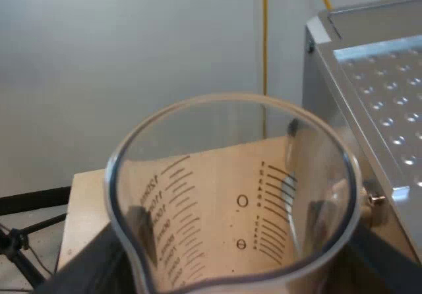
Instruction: Pour the beans into the coffee machine
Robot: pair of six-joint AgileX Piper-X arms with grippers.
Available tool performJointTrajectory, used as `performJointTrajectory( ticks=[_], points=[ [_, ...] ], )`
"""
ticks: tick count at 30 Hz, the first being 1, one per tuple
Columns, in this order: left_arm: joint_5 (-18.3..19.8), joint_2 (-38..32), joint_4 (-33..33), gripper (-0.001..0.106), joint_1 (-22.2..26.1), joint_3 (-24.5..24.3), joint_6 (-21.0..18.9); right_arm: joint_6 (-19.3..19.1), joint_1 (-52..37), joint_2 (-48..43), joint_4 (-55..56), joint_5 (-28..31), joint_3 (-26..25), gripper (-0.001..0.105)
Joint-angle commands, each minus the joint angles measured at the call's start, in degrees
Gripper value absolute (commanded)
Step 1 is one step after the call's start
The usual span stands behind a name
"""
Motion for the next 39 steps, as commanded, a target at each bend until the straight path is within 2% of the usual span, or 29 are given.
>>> performJointTrajectory(
  ticks=[1, 5, 6, 7, 10, 14, 20, 22, 24, 27, 28, 31, 38, 39],
  points=[
    [0.95, -2.92, -3.26, 0.029, -0.04, 4.64, -1.03, -0.64, 0.17, -1.90, 0.73, -1.00, 3.78, 0.062],
    [0.99, -3.96, -3.59, 0.029, -0.04, 7.67, -1.03, -1.28, 0.17, -3.29, -0.32, -0.71, 7.77, 0.062],
    [0.99, -3.94, -3.49, 0.029, -0.04, 8.04, -1.03, -1.56, 0.17, -5.20, -2.67, -0.51, 12.55, 0.062],
    [0.99, -3.94, -3.57, 0.029, -0.04, 8.51, -1.03, -1.45, 0.17, -6.18, -3.99, -0.51, 14.68, 0.062],
    [0.99, -3.94, -4.06, 0.029, -0.04, 9.12, -1.16, -1.55, 0.17, -7.61, -5.91, -0.33, 17.78, 0.062],
    [0.99, -4.57, -5.73, 0.029, -0.04, 11.25, -1.17, -1.53, 0.17, -10.62, -9.93, -0.43, 25.08, 0.062],
    [2.27, -7.35, -8.92, 0.029, -0.04, 17.98, -1.39, -1.53, 1.83, -13.74, -15.42, -2.29, 33.13, 0.062],
    [2.59, -8.32, -10.16, 0.029, -0.04, 20.34, -1.69, -1.53, 4.26, -14.37, -17.65, -1.37, 35.22, 0.062],
    [3.01, -9.00, -11.66, 0.029, -0.04, 22.99, -2.33, -1.53, 8.92, -14.86, -20.78, 2.62, 38.39, 0.062],
    [3.01, -9.43, -12.54, 0.029, -0.04, 25.36, -2.89, -1.53, 11.46, -14.86, -22.54, 5.31, 39.84, 0.062],
    [3.74, -9.54, -12.82, 0.029, -0.04, 27.06, -3.02, -1.53, 15.37, -14.86, -25.61, 10.29, 42.05, 0.062],
    [5.28, -9.54, -14.19, 0.029, -0.04, 29.43, -3.00, -1.31, 18.95, -14.86, -29.58, 15.25, 44.79, 0.062],
    [5.68, -9.54, -18.10, 0.029, -0.04, 33.87, -4.17, 0.34, 21.46, -14.86, -34.05, 16.43, 48.63, 0.062],
    [5.86, -9.54, -19.74, 0.029, -0.04, 34.79, -4.17, 3.51, 21.45, -14.86, -37.77, 16.43, 51.16, 0.062]
  ],
)
